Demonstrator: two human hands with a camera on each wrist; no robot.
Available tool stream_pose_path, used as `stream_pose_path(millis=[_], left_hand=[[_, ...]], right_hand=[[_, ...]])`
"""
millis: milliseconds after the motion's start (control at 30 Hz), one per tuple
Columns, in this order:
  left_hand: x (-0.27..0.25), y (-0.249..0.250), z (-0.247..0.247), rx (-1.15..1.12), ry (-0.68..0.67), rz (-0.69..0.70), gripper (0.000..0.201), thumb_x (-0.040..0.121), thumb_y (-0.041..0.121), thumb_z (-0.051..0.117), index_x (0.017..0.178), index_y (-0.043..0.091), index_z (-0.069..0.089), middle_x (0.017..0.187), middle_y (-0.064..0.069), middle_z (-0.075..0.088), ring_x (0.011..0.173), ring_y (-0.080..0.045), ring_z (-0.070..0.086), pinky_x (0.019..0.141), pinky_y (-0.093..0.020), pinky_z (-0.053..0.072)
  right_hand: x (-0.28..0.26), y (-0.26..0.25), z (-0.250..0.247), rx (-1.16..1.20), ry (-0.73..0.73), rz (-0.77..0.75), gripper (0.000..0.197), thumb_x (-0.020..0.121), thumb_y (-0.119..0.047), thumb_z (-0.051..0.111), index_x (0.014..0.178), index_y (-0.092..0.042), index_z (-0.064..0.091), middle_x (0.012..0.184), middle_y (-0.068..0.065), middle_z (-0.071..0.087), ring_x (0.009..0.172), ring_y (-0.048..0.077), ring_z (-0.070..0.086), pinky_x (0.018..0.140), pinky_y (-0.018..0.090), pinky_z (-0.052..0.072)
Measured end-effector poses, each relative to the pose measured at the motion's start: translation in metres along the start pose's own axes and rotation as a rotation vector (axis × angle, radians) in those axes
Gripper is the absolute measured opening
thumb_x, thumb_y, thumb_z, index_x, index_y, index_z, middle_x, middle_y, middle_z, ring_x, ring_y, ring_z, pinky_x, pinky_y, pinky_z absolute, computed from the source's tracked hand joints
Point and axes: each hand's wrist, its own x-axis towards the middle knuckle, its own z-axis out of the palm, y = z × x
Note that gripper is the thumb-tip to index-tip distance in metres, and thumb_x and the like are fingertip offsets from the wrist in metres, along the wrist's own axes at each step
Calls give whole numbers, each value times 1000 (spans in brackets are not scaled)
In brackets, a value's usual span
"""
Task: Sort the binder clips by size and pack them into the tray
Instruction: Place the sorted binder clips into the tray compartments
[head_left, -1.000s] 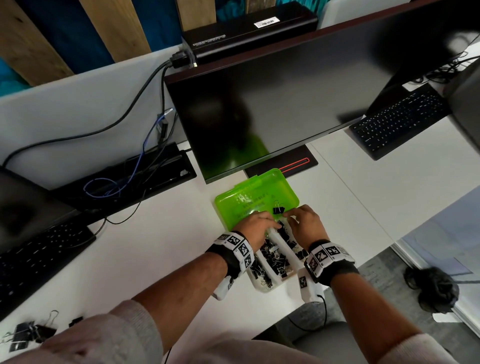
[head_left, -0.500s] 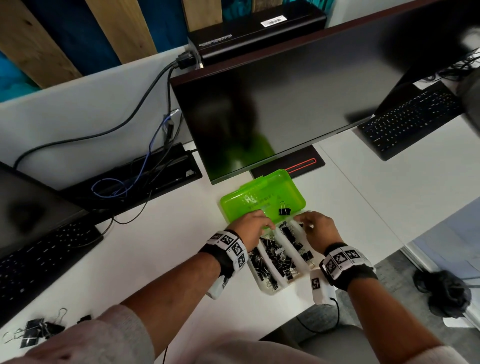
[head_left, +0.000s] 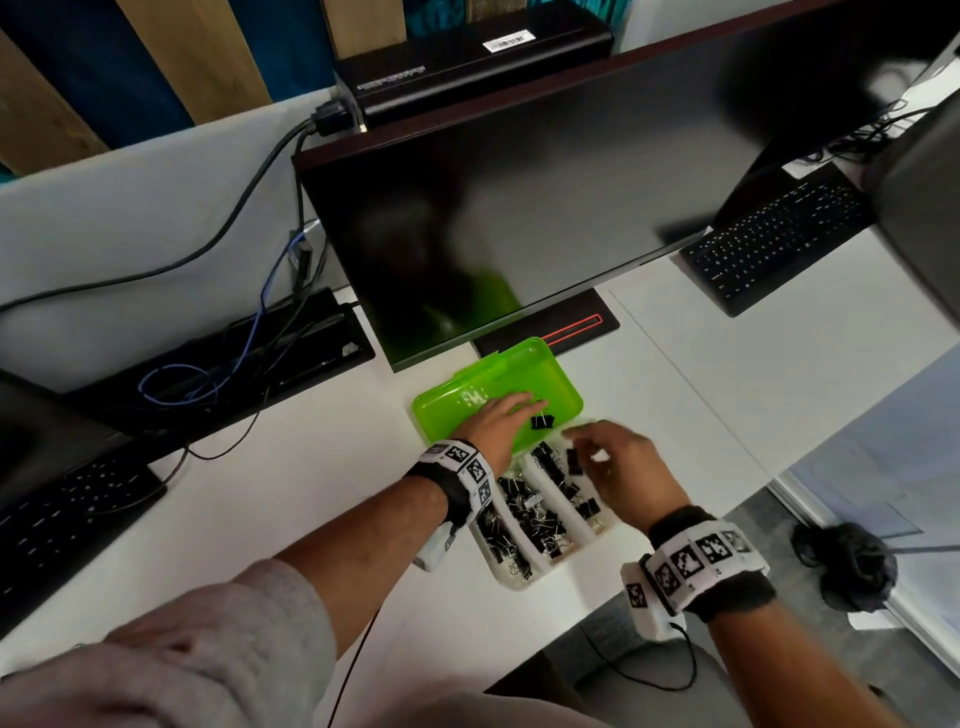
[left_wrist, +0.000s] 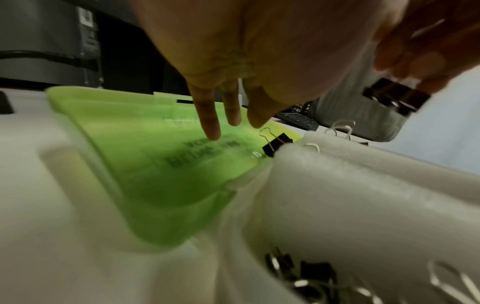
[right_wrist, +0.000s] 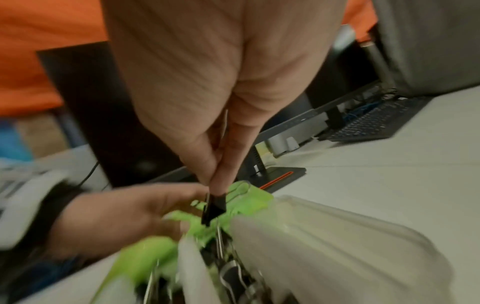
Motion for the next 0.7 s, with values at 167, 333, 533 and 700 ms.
stream_pose_path(millis=[167, 333, 533, 700], left_hand=[[16, 10, 5, 66, -116, 52, 94, 70, -22, 44, 144, 34, 27, 153, 6, 24, 138, -22, 24, 108, -36, 35], [21, 6, 14, -39, -25, -67, 78, 72, -21, 53, 137, 20, 40, 136, -8, 39, 121, -28, 46, 100, -40, 46], [16, -5, 5, -109, 15, -171, 21, 91, 2, 45, 96, 19, 58, 109, -6, 51, 98, -22, 61, 80, -29, 49], [7, -9, -7, -89, 78, -184, 19, 91, 13, 49, 100, 25, 59, 101, 3, 55, 89, -18, 58, 69, -24, 43]], right_hand=[[-26, 9, 25, -317, -337, -16, 30, 91, -16, 52, 118, -28, 56, 110, -4, 61, 88, 24, 65, 73, 37, 53], [-30, 15, 24, -174, -146, -17, 25, 86, -14, 60, 108, -27, 62, 103, -5, 64, 84, 21, 66, 68, 37, 56], [-29, 24, 22, -196, -191, 29, 33, 80, -2, 63, 108, -20, 65, 105, -1, 64, 102, 23, 56, 82, 33, 50], [-32, 33, 28, 0, -30, 79, 30, 82, -1, 59, 101, -22, 66, 103, -6, 61, 94, 12, 58, 82, 19, 47]])
